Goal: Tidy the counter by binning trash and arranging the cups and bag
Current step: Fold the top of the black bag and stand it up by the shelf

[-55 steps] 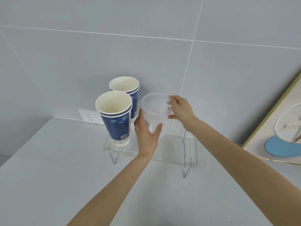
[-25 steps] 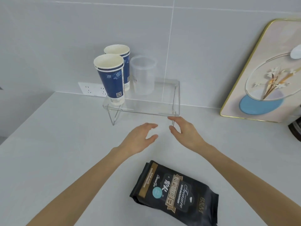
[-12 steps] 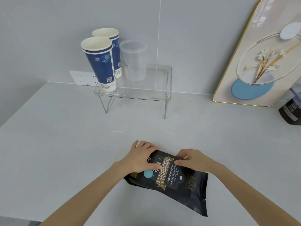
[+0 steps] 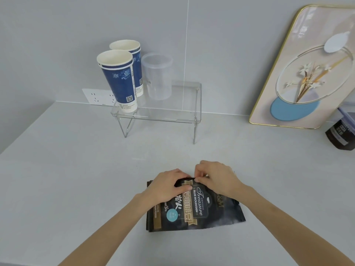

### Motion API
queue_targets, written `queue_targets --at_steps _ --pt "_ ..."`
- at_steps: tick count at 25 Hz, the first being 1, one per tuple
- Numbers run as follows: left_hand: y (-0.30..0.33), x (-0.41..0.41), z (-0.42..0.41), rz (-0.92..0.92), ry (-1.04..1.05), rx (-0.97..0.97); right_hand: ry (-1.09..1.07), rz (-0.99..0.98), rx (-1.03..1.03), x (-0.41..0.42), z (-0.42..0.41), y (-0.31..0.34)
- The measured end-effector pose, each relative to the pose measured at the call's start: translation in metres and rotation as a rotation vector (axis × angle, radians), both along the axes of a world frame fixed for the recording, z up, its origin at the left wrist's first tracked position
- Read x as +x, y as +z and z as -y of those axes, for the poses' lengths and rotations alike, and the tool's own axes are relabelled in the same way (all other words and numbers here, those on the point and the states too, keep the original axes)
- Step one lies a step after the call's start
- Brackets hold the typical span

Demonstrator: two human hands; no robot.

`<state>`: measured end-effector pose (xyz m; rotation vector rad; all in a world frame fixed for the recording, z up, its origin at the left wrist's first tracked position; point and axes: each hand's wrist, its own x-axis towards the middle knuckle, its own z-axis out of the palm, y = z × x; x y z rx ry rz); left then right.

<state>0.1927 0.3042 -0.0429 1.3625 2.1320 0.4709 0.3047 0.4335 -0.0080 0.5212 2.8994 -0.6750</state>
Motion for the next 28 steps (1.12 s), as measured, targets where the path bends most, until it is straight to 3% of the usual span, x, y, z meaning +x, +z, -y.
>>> queue_targets --at_steps 4,8,12,15,17,19,28 --pt "0.016 -0.006 -0.001 0.095 0.193 0.173 0.187 -0.1 0.214 -0.031 0.005 0.032" --pt "0.016 -0.008 0.007 0.187 0.484 0.39 0.223 -0.305 0.175 -0.049 0.003 0.032" --pt "0.013 -0.009 0.015 0.443 0.776 0.558 -0.281 -0.64 -0.071 -0.036 -0.003 0.022" --pt "0.012 -0.013 0.017 0.519 0.925 0.67 -0.633 -0.558 -0.349 -0.019 0.006 0.009" --pt "0.013 -0.014 0.017 0.552 0.976 0.711 -0.708 -0.507 -0.643 -0.019 0.01 0.002" --pt "0.012 -0.012 0.017 0.582 0.994 0.725 -0.645 -0.495 -0.841 -0.026 0.014 -0.003" --pt "0.021 -0.019 0.012 0.652 0.927 0.746 -0.548 -0.665 -0.796 -0.049 0.01 0.013"
